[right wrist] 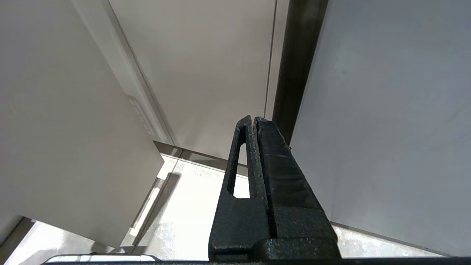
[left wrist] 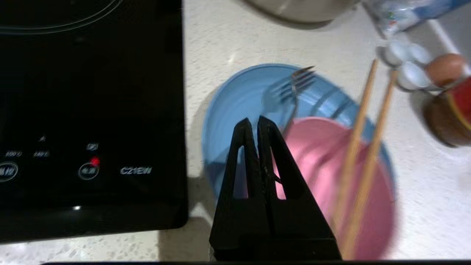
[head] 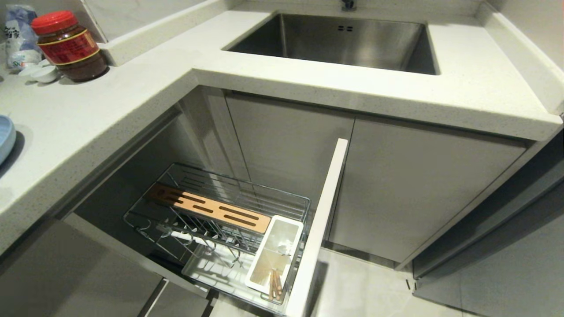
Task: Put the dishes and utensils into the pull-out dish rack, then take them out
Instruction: Close the cupboard
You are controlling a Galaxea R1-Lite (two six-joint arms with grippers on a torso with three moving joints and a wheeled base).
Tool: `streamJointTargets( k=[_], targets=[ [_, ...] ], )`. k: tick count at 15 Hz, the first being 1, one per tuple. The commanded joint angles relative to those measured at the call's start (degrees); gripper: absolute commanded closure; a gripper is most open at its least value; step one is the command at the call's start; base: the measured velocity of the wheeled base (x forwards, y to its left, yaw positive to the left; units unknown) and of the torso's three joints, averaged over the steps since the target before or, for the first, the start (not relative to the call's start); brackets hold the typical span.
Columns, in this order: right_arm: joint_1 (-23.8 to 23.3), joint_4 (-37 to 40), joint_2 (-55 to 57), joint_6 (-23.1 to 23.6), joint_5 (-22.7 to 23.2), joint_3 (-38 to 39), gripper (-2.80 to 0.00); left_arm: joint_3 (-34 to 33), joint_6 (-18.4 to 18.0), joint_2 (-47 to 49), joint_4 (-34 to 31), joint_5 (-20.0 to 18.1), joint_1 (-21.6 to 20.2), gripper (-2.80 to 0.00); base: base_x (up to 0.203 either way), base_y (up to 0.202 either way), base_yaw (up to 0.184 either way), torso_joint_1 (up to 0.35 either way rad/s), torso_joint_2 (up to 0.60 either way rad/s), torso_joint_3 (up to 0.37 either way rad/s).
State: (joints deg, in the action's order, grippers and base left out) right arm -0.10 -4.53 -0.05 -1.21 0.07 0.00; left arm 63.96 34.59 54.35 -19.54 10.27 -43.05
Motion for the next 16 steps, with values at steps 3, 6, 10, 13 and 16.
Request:
streamJointTargets(
  k=[3,6,10,13,16],
  targets=[
    [0.0,0.0,0.0,0.0,0.0,1.5,0.0,-4.0,0.2,-1.6,-0.2,-0.2,-0.6,0.0,0.0,0.0,0.0,0.0,0.0,0.0],
    [0.0,0.0,0.0,0.0,0.0,1.5,0.0,-5.9,0.2,-3.1,-0.4,-0.2,-0.6,0.0,0.0,0.0,0.0,0.0,0.0,0.0],
    [0.0,0.0,0.0,0.0,0.0,1.5,0.0,-3.3,0.1,-4.3,0.4,-0.2,-0.6,0.0,0.0,0.0,0.0,0.0,0.0,0.0],
    [0.0,0.0,0.0,0.0,0.0,1.5,0.0,5.5,-0.2,-5.0,4.6,-0.3,-0.3,0.0,0.0,0.0,0.0,0.0,0.0,0.0],
    [0.0,0.0,0.0,0.0,0.0,1.5,0.0,19.1,-1.1,-4.0,6.6,-2.3,5.0,0.0,0.0,0.0,0.0,0.0,0.0,0.0]
  ],
)
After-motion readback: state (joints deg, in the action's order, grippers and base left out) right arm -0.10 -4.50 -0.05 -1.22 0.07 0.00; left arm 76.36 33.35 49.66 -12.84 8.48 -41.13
